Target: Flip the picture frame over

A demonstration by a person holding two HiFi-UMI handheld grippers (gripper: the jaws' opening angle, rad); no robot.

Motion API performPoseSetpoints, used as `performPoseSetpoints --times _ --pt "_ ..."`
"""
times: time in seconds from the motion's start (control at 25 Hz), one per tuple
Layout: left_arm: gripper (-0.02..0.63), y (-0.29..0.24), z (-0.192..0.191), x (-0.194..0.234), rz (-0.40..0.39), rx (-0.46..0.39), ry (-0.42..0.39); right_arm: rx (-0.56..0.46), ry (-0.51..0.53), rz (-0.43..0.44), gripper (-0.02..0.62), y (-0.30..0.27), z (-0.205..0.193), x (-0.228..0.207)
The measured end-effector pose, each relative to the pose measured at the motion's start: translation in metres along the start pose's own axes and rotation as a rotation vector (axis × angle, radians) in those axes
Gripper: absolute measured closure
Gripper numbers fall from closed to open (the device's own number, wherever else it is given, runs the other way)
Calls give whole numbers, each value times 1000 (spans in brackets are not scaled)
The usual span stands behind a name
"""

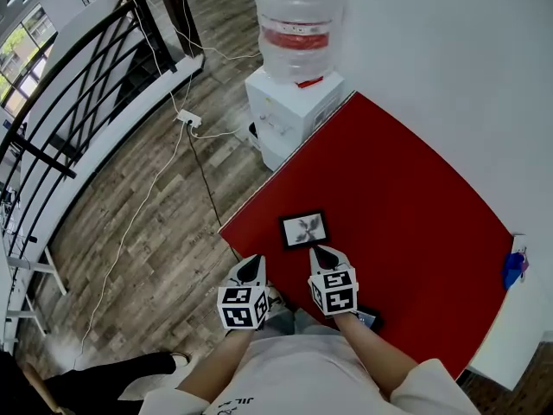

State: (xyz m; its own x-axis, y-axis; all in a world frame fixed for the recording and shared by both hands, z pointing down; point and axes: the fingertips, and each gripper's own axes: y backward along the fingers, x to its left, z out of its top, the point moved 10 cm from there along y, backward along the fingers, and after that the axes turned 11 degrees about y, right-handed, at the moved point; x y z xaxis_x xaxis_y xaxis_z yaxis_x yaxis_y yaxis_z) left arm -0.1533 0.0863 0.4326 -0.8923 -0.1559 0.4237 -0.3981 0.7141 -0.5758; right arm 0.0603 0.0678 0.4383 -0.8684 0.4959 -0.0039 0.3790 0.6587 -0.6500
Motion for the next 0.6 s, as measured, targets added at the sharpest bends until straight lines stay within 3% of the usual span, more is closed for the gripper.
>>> performPoseSetpoints --times 0.44,0.6 --pt "600 -37 -4 26 13 49 27 46 -2 37 588 -61 -4 12" --pt "601 -45 -9 37 26 63 41 92 4 50 531 -87 -7 19"
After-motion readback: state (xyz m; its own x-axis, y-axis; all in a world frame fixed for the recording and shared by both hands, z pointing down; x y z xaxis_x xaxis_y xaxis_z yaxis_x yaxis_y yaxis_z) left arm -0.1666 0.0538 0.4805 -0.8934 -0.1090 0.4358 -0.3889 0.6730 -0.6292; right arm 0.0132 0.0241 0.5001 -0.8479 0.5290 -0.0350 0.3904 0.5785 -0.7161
